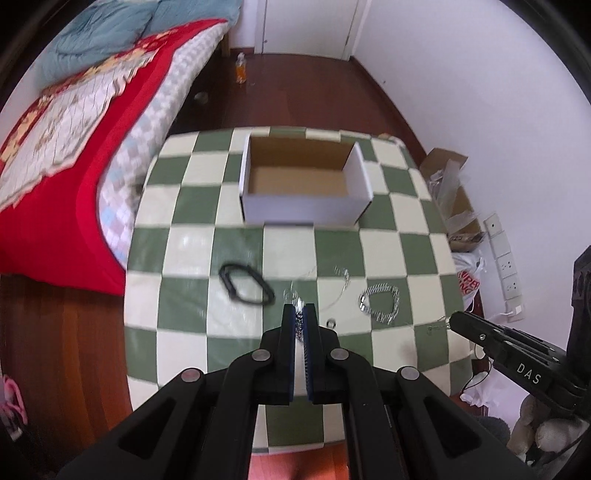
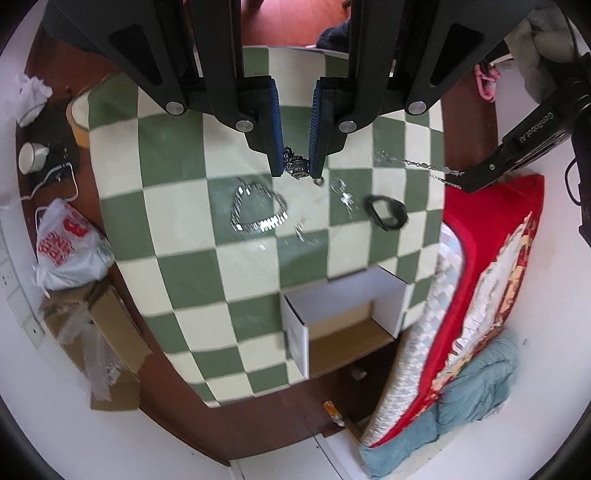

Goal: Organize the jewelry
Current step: 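Carry the silver charm chain with the right gripper into the white box and release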

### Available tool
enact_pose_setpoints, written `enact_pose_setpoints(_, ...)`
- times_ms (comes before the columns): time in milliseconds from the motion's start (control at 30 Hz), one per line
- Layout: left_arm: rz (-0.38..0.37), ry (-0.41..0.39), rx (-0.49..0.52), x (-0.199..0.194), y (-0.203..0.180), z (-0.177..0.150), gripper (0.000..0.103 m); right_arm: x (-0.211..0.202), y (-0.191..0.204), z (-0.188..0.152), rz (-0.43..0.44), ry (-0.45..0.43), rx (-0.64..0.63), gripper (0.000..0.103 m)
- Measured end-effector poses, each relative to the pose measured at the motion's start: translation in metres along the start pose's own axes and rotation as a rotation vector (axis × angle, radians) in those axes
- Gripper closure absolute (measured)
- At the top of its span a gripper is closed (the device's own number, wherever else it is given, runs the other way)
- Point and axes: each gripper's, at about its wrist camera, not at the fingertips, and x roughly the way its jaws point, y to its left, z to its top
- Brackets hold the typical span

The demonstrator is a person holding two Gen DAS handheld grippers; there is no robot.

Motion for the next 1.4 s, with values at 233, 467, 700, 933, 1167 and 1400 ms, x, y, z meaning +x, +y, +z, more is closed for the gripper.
enact_pose_setpoints(233,0.023,-0.069,0.047,-0.004,0.002,0.064,0.102,-0.011,0.014,0.056,0.061,-0.035,-0.016,0.089)
enact_pose_setpoints(467,0.039,-0.084,0.049,0.022,0.015,0.148,0.102,-0.002,0.037,0.129,0.05,-0.07,-0.058,0.089)
enact_pose_setpoints(700,0.008,0.033,0.016,0.092,0.032,0.193,0.102,0.045,0.063,0.201,0.053,-0.038,-0.078,0.089)
enact_pose_setpoints(933,-0.087,0.232,-0.136,0.187,0.064,0.209,0.101,0.135,0.065,0.24,0.003,0.095,-0.071,0.089)
enact_pose_setpoints(1167,-0.054,0.329,-0.112,0.216,0.06,0.211,0.101,0.199,0.054,0.244,-0.082,0.226,-0.075,0.088)
enact_pose_setpoints(1400,0.026,0.315,-0.104,0.2,0.062,0.217,0.066,0.202,0.061,0.25,-0.119,0.265,-0.088,0.051)
